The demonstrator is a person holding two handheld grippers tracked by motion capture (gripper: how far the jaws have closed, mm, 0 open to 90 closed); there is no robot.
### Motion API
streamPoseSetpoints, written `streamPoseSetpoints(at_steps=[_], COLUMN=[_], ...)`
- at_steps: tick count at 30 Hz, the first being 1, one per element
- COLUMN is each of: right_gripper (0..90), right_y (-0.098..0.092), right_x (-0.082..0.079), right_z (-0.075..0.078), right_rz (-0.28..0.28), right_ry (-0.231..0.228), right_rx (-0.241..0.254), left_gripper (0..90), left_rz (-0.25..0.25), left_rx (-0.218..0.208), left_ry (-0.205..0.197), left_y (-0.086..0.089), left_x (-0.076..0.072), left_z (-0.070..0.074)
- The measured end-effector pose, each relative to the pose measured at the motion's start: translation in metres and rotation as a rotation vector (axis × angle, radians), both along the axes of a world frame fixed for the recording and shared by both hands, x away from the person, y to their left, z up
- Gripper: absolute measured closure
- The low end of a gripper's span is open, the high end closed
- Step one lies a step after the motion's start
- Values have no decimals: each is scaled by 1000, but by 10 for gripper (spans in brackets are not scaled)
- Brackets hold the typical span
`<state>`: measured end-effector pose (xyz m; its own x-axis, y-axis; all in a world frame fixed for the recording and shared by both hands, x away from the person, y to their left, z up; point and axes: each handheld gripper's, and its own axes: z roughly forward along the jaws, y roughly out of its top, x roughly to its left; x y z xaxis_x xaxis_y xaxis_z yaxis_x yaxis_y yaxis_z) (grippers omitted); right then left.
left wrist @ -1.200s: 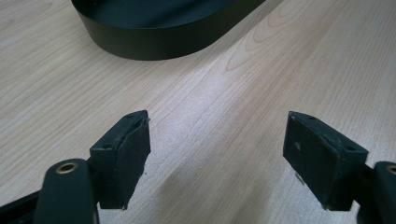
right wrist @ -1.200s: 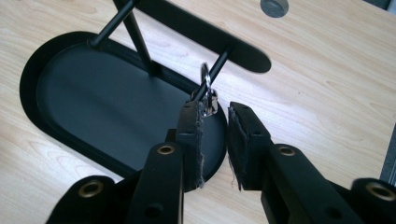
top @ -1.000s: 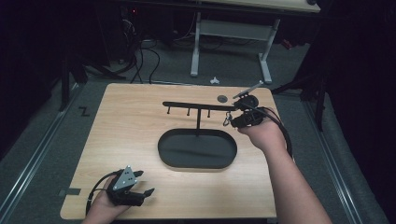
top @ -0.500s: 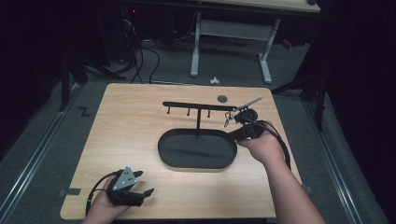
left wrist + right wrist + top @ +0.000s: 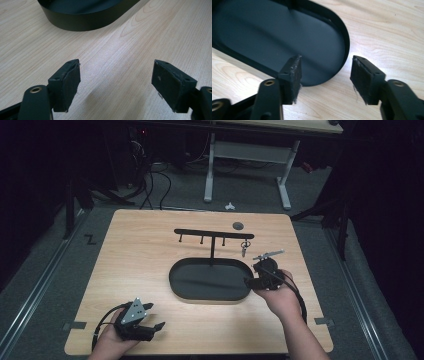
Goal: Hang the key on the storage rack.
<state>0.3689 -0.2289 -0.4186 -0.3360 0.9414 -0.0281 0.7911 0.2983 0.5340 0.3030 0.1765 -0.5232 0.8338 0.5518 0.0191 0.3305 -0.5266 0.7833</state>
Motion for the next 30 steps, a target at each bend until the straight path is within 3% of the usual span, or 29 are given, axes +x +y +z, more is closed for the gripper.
streamPoseSetpoints(at_steps=[2,9,16,20,23,26,27,30], right_gripper=[391,371,334,334,327,324,325,325], right_y=[-1,-6,-11,-12,-13,-11,-10,-10], right_x=[-6,-32,-58,-73,-84,-88,-91,-90], right_z=[-9,-43,-69,-84,-97,-101,-103,-105], right_rz=[1,-28,-53,-49,-60,-27,-12,-17], right_ry=[-22,-62,-135,-155,-212,-205,-224,-221], right_rx=[-7,53,62,96,108,114,108,114], left_gripper=[235,234,234,234,232,228,226,223], left_rz=[-1,-2,-3,-4,-8,-8,-8,-4], left_rx=[0,4,2,3,3,-1,-4,-4], left_ry=[3,3,-6,-10,-20,-29,-35,-32], left_y=[0,-1,-1,-2,-5,-6,-6,-6], left_x=[0,0,0,-1,-2,-3,-3,-2], left_z=[0,-1,0,0,0,1,1,1])
